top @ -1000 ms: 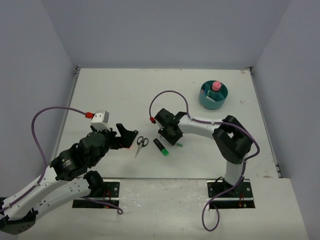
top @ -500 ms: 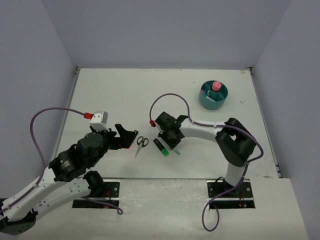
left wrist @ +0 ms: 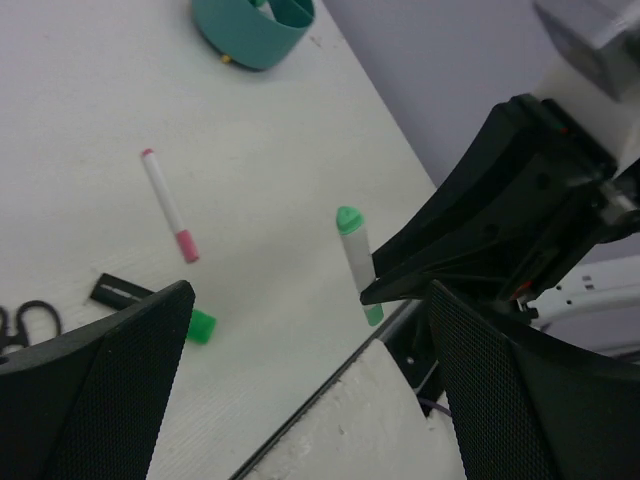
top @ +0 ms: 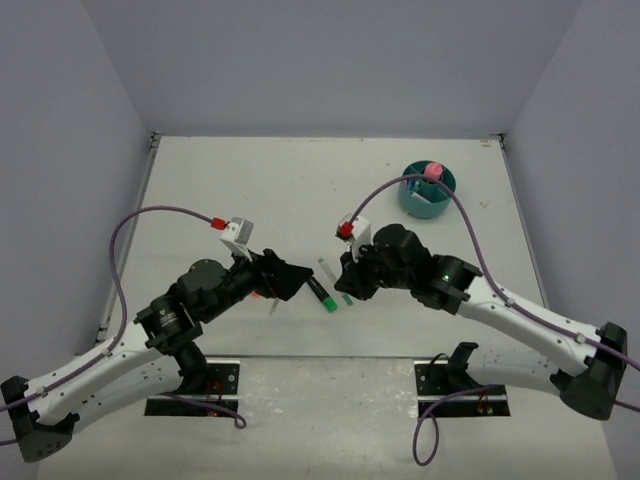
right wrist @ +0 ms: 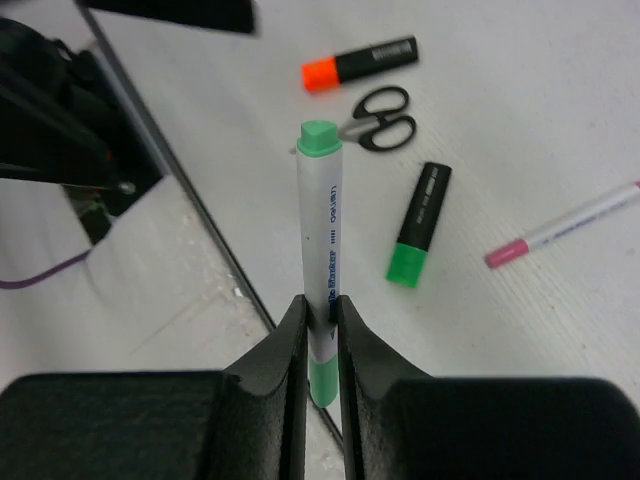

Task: Sort the stationery into containers
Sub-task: Pick up the pen from the center of the board, then place the pen in the storage box.

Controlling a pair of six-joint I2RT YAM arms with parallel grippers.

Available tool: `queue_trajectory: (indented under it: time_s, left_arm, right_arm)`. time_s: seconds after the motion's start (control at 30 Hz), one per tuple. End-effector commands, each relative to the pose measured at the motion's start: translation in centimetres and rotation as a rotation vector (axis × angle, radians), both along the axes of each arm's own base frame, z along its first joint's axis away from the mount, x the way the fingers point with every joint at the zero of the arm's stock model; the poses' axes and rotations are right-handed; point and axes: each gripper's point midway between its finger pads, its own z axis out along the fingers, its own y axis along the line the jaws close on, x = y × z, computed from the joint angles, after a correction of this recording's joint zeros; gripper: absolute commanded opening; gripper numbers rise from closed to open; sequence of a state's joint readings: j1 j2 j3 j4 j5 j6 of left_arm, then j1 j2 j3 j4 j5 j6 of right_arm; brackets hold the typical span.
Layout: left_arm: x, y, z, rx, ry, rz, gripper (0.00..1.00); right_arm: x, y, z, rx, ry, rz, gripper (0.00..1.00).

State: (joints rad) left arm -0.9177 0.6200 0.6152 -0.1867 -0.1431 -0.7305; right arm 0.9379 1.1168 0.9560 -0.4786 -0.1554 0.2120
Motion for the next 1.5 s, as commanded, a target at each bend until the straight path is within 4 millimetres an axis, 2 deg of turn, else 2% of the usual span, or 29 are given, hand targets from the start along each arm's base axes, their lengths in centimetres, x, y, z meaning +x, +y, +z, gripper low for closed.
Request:
queue_trajectory:
  time_s: [0.0, 0.1, 0.23, 0.27, 0.33, 0.4, 0.5, 0.6, 0.63, 0.67, 0.7, 0.77, 0.8, 0.83, 0.87, 0.9, 0.93, 1.0, 1.03, 1.07, 1.1, 1.17, 1.27, 1.37, 1.4, 1.43, 1.47]
  left_arm:
    - [-2.4, -4.8, 5.7, -0.275, -0.160, -0.270, 1.00]
    - [-2.7, -6.0, 6.5, -0.328, -0.194, -0.325, 0.99]
    - [-3.9, -7.0, 8.5, -0.416, -0.261, -0.422, 0.92]
    - [-3.8, -7.3, 8.2, -0.413, -0.256, -0.428, 0.89]
    - [-4.5, -8.2, 9.4, -0.450, -0.282, -0.494, 0.77]
    - [-4.6, -9.0, 9.4, -0.451, -0.279, -0.524, 0.72]
    - [-4.8, -10.1, 9.3, -0.452, -0.267, -0.564, 0.57]
    - [-4.9, -10.4, 9.4, -0.446, -0.268, -0.571, 0.33]
    - [-4.7, -10.5, 9.4, -0.440, -0.269, -0.563, 0.24]
    - [-4.5, -10.5, 9.4, -0.432, -0.270, -0.553, 0.09]
    - [-3.9, -10.5, 9.4, -0.413, -0.269, -0.526, 0.02]
    - [-2.8, -10.4, 9.6, -0.375, -0.271, -0.467, 0.00]
    - [-2.3, -10.3, 9.7, -0.356, -0.277, -0.445, 0.00]
    - [-2.0, -10.3, 9.8, -0.341, -0.285, -0.427, 0.00]
    - [-1.4, -10.3, 10.0, -0.325, -0.289, -0.403, 0.00]
    - [-0.5, -10.4, 10.1, -0.303, -0.289, -0.367, 0.00]
    - [0.4, -10.5, 10.1, -0.270, -0.301, -0.335, 0.00]
    - [3.0, -11.2, 9.0, -0.193, -0.298, -0.244, 0.00]
    - [3.9, -10.9, 9.8, -0.183, -0.321, -0.194, 0.00]
    - [6.3, -11.3, 9.6, -0.142, -0.320, -0.098, 0.00]
    - [7.9, -12.1, 7.9, -0.072, -0.322, -0.058, 0.00]
    - [11.0, -12.8, 9.4, -0.046, -0.362, 0.050, 0.00]
    - [14.4, -15.8, 10.1, -0.025, -0.399, 0.097, 0.00]
    - [18.4, -19.8, 11.1, -0.036, -0.469, 0.142, 0.00]
    - [19.5, -21.0, 11.1, -0.045, -0.484, 0.154, 0.00]
    - [20.7, -22.5, 9.4, -0.028, -0.480, 0.154, 0.00]
    - [21.7, -23.8, 9.4, -0.037, -0.496, 0.157, 0.00]
  right_arm:
    - [-3.5, 0.9, 5.0, 0.280, -0.016, 0.118, 0.00]
    - [-5.3, 0.0, 7.7, 0.393, -0.045, 0.159, 0.00]
    - [-7.2, -0.8, 9.2, 0.445, -0.036, 0.211, 0.00]
    - [-7.3, -0.9, 9.4, 0.449, -0.038, 0.212, 0.00]
    - [-7.4, -1.3, 9.7, 0.451, -0.042, 0.207, 0.00]
    - [-7.4, -1.4, 9.6, 0.443, -0.038, 0.203, 0.00]
    - [-6.7, -1.9, 9.1, 0.413, -0.043, 0.152, 0.00]
    - [-6.5, -2.2, 9.1, 0.409, -0.053, 0.133, 0.00]
    - [-6.4, -2.4, 8.9, 0.402, -0.056, 0.122, 0.00]
    - [-6.1, -2.7, 8.7, 0.389, -0.061, 0.100, 0.00]
    - [-6.0, -3.0, 8.8, 0.384, -0.069, 0.083, 0.00]
    - [-5.5, -3.7, 8.7, 0.368, -0.079, 0.033, 0.01]
    - [-4.9, -4.1, 8.6, 0.362, -0.091, -0.009, 0.10]
    - [-4.5, -4.5, 8.7, 0.364, -0.103, -0.046, 0.15]
    - [-3.9, -5.2, 9.1, 0.375, -0.118, -0.101, 0.39]
    - [-3.2, -6.2, 9.5, 0.389, -0.134, -0.178, 0.86]
    - [-2.9, -7.0, 9.9, 0.401, -0.145, -0.225, 0.98]
    - [-2.4, -9.3, 10.6, 0.419, -0.142, -0.357, 0.99]
    - [-1.8, -10.0, 11.1, 0.431, -0.152, -0.413, 0.99]
    - [-1.8, -11.5, 11.0, 0.429, -0.157, -0.473, 0.99]
    - [-1.3, -13.6, 11.3, 0.442, -0.176, -0.580, 0.99]
    - [-0.9, -16.0, 11.5, 0.463, -0.206, -0.690, 0.99]
    - [-1.8, -18.0, 12.4, 0.521, -0.218, -0.726, 0.99]
    - [-2.8, -20.2, 13.0, 0.534, -0.236, -0.746, 0.99]
    - [-3.1, -20.8, 13.2, 0.530, -0.245, -0.751, 0.99]
    - [-3.3, -21.4, 13.0, 0.516, -0.251, -0.754, 0.99]
    - [-3.6, -21.8, 12.9, 0.510, -0.256, -0.756, 0.99]
